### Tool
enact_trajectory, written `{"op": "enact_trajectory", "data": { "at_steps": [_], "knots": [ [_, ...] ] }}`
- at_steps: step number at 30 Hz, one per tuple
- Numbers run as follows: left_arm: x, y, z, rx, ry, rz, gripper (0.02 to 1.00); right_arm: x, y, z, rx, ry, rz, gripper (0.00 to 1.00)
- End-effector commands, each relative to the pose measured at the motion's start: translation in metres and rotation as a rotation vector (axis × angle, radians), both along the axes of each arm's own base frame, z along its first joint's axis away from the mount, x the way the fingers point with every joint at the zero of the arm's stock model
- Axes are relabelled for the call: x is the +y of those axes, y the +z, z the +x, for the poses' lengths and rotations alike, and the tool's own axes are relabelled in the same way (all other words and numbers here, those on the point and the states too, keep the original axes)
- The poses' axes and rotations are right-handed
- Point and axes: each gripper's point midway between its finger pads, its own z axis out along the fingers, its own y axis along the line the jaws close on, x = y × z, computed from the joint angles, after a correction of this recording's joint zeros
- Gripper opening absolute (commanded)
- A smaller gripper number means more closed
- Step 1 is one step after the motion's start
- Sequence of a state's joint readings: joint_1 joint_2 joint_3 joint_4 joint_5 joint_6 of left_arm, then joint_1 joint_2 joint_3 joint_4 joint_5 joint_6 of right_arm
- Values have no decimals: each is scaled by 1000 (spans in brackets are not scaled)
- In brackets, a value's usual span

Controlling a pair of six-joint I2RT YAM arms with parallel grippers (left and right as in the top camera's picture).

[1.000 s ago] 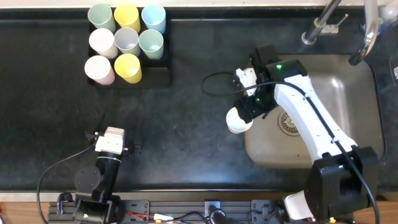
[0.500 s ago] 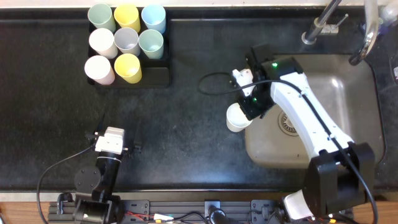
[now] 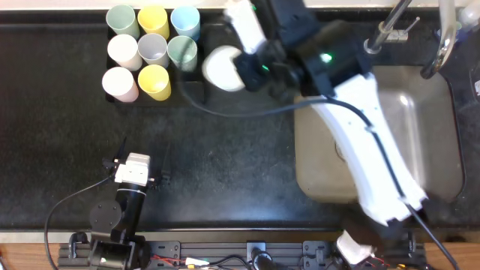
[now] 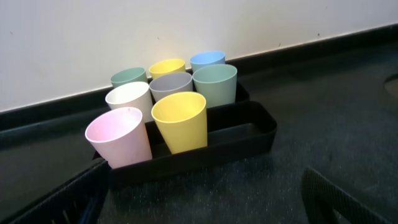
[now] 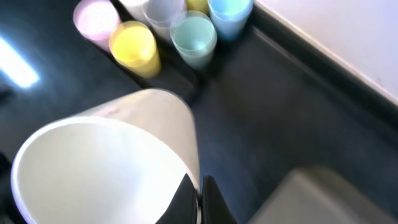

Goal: Store Cups

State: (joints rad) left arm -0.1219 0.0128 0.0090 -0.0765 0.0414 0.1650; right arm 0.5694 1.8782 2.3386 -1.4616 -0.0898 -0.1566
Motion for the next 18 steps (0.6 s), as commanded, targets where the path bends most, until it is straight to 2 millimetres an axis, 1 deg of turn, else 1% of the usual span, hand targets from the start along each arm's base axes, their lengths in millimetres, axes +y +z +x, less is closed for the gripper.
{"op": "enact_trajectory", "data": {
  "at_steps": [1, 4, 9, 14, 18],
  "knots": [
    [1, 1, 0, -6, 4, 13, 998, 32, -19, 36, -6, -22, -8, 47],
    [1, 1, 0, -6, 4, 13, 1000, 48, -32, 49, -12, -9, -5, 42],
    [1, 1, 0, -6, 4, 13, 1000, 72, -68, 65, 13, 12, -19, 42],
    [1, 1, 0, -6, 4, 13, 1000, 92, -100, 65, 48, 64, -51, 42],
    [1, 1, 0, -6, 4, 13, 998, 102, -124, 62, 79, 93, -89, 42]
  ]
}}
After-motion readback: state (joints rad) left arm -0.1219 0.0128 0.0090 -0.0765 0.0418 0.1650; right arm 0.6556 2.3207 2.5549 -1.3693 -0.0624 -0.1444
